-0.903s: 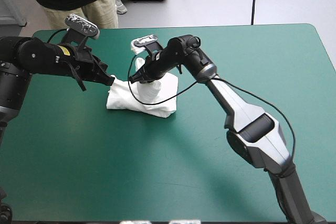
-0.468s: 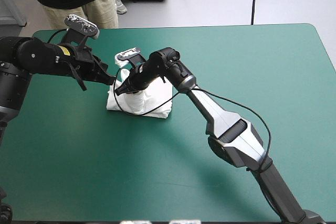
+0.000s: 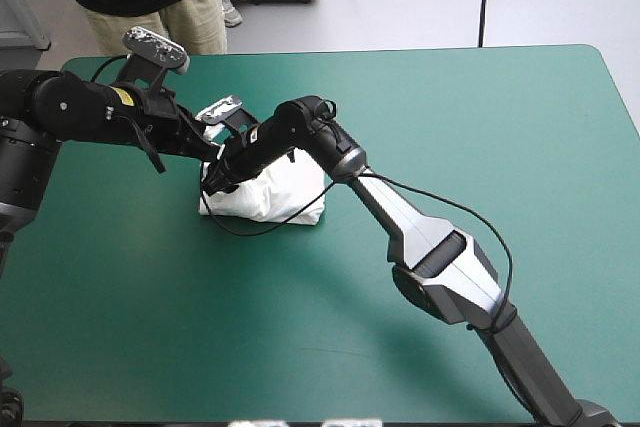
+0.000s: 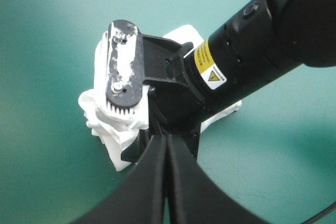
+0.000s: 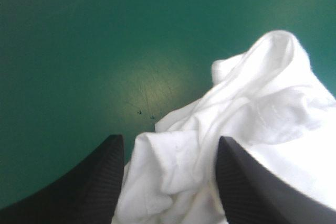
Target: Fold the cloth
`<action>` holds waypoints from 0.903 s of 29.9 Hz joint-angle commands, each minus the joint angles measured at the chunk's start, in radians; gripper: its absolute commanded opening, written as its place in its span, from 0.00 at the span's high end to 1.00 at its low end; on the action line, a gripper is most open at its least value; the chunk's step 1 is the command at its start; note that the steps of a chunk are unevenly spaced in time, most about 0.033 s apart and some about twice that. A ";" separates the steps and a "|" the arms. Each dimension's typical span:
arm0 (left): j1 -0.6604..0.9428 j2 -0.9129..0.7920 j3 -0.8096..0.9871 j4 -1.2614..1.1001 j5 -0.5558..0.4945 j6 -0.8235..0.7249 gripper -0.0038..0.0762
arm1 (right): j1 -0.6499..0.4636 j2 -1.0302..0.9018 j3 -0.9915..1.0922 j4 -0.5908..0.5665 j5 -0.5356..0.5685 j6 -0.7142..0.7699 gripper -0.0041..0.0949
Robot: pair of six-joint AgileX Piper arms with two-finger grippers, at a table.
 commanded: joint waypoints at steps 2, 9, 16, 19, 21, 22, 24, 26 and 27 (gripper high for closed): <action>0.001 -0.035 -0.027 -0.008 0.034 -0.005 0.96 | -0.008 -0.143 -0.087 -0.082 0.083 0.063 0.46; 0.001 -0.035 -0.027 0.082 0.034 -0.047 0.96 | -0.065 -0.286 -0.062 -0.245 0.110 0.181 0.47; 0.001 -0.035 -0.027 0.101 0.034 -0.069 0.96 | -0.215 -0.485 0.285 -0.128 0.108 0.150 0.47; 0.001 -0.035 -0.027 0.101 0.032 -0.069 0.96 | -0.261 -0.553 0.482 -0.117 0.091 0.128 0.47; 0.001 -0.035 -0.027 0.095 0.030 -0.069 0.96 | -0.270 -0.570 0.573 -0.125 0.055 0.112 0.47; 0.001 -0.035 -0.027 0.093 0.024 -0.069 0.96 | -0.272 -0.573 0.610 -0.130 0.034 0.110 0.47; 0.001 -0.035 -0.027 0.080 0.022 -0.069 0.96 | -0.272 -0.564 0.643 -0.133 0.010 0.110 0.46; 0.001 -0.035 -0.027 0.069 0.022 -0.069 0.96 | -0.272 -0.536 0.656 -0.133 -0.010 0.110 0.44; 0.001 -0.035 -0.027 0.069 0.022 -0.069 0.96 | -0.272 -0.518 0.656 -0.131 -0.016 0.110 0.42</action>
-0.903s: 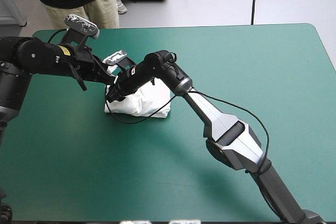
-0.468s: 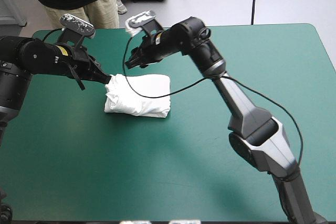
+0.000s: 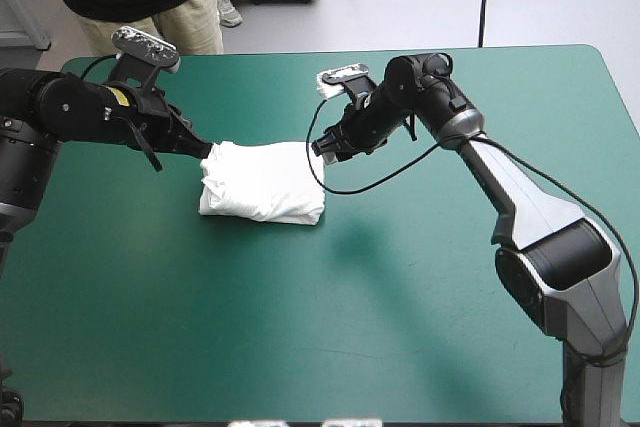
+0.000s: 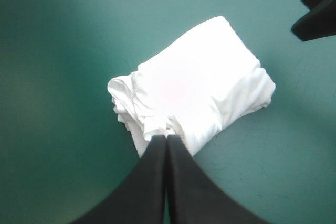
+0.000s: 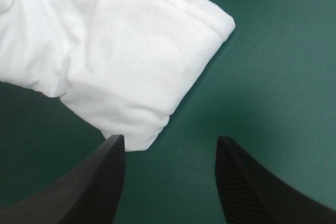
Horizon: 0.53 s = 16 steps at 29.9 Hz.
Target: Fold the cloth
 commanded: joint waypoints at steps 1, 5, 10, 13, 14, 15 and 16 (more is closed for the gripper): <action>0.001 -0.035 -0.027 -0.025 0.022 -0.013 0.96 | -0.005 -0.012 -0.011 0.035 -0.071 -0.014 0.39; 0.001 -0.035 -0.027 -0.025 0.028 -0.013 0.96 | -0.005 0.048 -0.011 0.102 -0.092 -0.011 0.36; 0.001 -0.033 -0.025 -0.028 0.030 -0.011 0.96 | -0.002 0.122 -0.011 0.125 -0.109 -0.004 0.37; 0.001 -0.033 -0.025 -0.028 0.027 -0.008 0.96 | 0.009 0.148 -0.011 0.127 -0.114 -0.002 0.39; 0.001 -0.033 -0.025 -0.028 0.025 -0.008 0.96 | 0.013 0.153 -0.011 0.127 -0.121 -0.002 0.40; 0.001 -0.033 -0.025 -0.028 0.024 -0.008 0.96 | 0.022 0.161 -0.011 0.127 -0.127 -0.004 0.41; 0.001 -0.033 -0.025 -0.028 0.024 -0.008 0.96 | 0.026 0.162 -0.011 0.129 -0.136 -0.004 0.42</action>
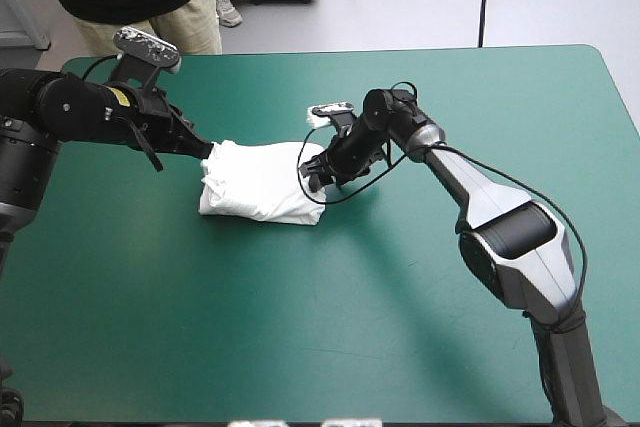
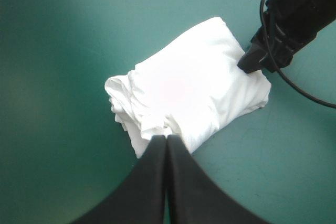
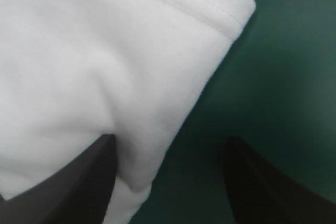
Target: Fold the cloth
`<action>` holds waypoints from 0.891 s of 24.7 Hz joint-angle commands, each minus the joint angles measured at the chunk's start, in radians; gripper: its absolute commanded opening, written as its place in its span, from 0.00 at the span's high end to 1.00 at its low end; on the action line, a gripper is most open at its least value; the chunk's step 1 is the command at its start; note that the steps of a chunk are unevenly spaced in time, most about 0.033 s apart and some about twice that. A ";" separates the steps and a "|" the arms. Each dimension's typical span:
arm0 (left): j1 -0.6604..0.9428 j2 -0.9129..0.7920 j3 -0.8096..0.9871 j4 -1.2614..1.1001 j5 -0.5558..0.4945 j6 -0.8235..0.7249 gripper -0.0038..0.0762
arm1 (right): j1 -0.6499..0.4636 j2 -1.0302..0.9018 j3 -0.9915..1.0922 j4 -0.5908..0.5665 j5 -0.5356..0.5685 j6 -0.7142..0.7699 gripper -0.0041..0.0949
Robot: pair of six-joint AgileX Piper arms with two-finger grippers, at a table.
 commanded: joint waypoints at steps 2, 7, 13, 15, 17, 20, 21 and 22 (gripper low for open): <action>0.001 -0.033 -0.025 -0.022 0.024 -0.008 0.96 | 0.029 -0.055 -0.020 0.036 -0.054 -0.007 0.46; 0.001 -0.033 -0.025 -0.022 0.024 -0.008 0.96 | 0.043 -0.055 -0.029 0.067 -0.061 -0.055 0.77; 0.001 -0.033 -0.025 -0.022 0.024 -0.008 0.96 | 0.043 -0.076 -0.029 -0.087 -0.041 -0.035 0.95; 0.001 -0.033 -0.025 -0.022 0.028 -0.008 0.96 | 0.038 -0.114 -0.027 -0.263 0.002 0.003 0.95; 0.001 -0.033 -0.025 -0.022 0.028 -0.008 0.96 | 0.020 -0.140 -0.017 -0.342 0.049 0.013 0.95; 0.001 -0.033 -0.025 -0.022 0.028 -0.008 0.96 | -0.057 -0.203 0.057 -0.388 0.096 0.010 0.95; 0.001 -0.033 -0.025 -0.022 0.028 -0.008 0.96 | -0.119 -0.254 0.124 -0.391 0.092 0.001 0.95; 0.001 -0.033 -0.025 -0.022 0.028 -0.008 0.96 | -0.171 -0.300 0.180 -0.390 0.085 -0.010 0.95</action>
